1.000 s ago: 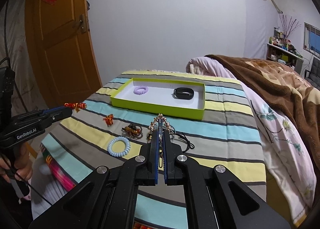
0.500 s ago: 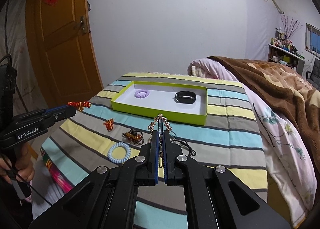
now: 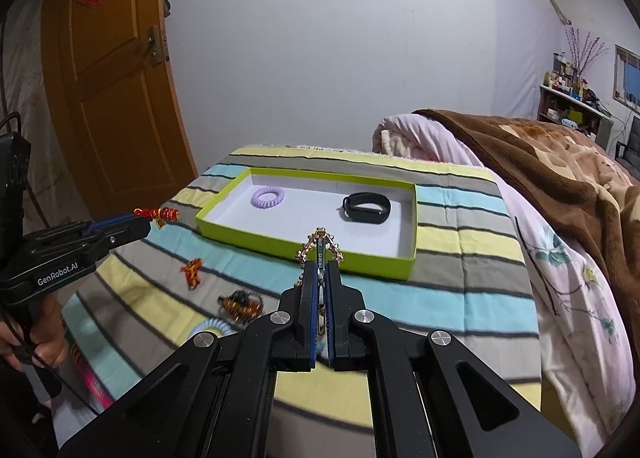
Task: Organize jewelry
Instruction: 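Carry both items into the green box and open both tools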
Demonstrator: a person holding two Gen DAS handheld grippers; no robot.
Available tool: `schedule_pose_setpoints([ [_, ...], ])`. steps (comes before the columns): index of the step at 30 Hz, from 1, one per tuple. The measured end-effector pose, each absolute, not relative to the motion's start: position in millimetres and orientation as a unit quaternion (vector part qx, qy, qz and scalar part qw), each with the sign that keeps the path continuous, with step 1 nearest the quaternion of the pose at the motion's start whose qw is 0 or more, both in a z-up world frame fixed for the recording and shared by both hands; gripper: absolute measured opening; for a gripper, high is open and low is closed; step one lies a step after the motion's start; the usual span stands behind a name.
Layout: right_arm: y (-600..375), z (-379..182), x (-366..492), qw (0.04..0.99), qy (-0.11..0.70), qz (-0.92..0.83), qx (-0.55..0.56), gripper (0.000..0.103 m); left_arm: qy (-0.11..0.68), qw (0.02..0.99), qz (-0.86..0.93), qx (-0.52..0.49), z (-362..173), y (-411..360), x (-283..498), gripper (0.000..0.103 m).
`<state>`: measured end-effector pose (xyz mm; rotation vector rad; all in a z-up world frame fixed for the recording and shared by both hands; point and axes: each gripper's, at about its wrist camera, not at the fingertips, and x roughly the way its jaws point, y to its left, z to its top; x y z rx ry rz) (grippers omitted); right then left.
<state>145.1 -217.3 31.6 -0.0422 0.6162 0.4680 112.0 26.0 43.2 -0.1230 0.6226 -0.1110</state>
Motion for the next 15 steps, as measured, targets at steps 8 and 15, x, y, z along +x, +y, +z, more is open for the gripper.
schedule_pose_setpoints([
  [8,-213.4,22.8,193.5,0.927,0.309,0.211,-0.021,0.003,0.308,0.948,-0.042,-0.061,35.8,34.9,154.6,0.018],
  [15,-209.7,5.1,239.7,0.923,0.330,0.195,-0.025,0.003,0.321,0.945,-0.032,-0.061,20.4,42.5,197.4,0.018],
])
